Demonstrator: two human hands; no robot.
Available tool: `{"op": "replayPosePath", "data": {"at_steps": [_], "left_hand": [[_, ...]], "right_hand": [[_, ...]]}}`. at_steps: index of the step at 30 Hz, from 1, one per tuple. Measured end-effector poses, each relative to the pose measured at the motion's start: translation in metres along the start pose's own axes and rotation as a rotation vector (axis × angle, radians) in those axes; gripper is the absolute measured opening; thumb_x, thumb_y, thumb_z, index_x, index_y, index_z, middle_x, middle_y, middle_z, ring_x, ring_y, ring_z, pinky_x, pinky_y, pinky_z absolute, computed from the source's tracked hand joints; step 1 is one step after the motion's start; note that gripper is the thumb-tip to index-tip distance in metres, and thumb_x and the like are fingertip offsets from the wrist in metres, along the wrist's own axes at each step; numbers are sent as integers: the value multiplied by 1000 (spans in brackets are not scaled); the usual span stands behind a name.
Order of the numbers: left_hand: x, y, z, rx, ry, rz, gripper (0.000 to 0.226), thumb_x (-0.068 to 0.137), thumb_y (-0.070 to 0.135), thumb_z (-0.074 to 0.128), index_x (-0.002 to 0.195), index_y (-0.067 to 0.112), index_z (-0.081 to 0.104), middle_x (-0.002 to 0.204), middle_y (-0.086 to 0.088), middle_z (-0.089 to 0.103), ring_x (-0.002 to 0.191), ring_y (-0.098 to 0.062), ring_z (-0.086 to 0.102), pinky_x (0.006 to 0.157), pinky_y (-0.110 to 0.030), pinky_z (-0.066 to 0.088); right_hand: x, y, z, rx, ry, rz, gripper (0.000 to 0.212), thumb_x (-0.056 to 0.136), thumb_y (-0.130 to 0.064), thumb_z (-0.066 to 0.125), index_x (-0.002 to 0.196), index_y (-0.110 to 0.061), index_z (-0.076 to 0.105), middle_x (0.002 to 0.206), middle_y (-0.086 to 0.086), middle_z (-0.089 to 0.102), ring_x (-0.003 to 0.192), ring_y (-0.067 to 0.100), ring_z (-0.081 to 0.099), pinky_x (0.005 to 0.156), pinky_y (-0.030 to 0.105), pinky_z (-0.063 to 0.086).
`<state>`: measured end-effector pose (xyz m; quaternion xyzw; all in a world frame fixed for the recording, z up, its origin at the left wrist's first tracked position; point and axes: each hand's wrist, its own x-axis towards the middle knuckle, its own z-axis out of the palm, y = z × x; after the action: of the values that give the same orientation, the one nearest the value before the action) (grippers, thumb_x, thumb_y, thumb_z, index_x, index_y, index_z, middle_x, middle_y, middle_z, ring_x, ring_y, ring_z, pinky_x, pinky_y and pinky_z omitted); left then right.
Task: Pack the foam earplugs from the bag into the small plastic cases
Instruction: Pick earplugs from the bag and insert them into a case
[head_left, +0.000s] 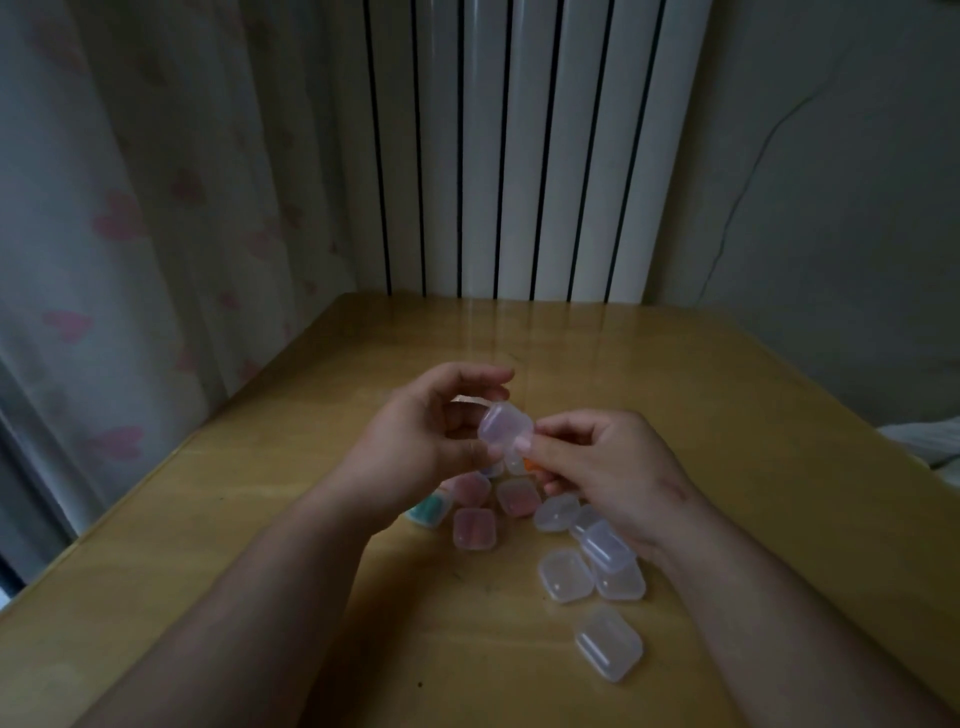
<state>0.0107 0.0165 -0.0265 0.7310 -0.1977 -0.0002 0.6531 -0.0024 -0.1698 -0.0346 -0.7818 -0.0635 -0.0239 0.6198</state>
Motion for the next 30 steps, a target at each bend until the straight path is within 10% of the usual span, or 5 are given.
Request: {"op": "replayPosePath", "data": {"at_steps": [6,13,30], "left_hand": [[-2,1,-1,68,-16,-20,35,73,29,69,109,28,70,105,6,74,101,-10,68,85,-27,56],[-1,0,-1,12,23,28,32,82,-5,67,95,24,72,103,3,74,100,-10,69,80,-22,56],[-1,1,2,165,-11,40,40,71,-6,79,99,21,71,118,2,67,105,-14,67,90,-27,57]], "right_hand": [[-1,0,4,-155,132,-138,22,73,-24,82,94,-28,76,76,0,74,73,15,71,67,31,59],[3,-1,0,106,132,-2,23,84,-3,70,86,-26,74,75,3,74,70,15,71,74,31,58],[4,3,2,343,-8,101,11,87,-5,65,95,-3,72,71,9,66,65,17,58,65,26,53]]}}
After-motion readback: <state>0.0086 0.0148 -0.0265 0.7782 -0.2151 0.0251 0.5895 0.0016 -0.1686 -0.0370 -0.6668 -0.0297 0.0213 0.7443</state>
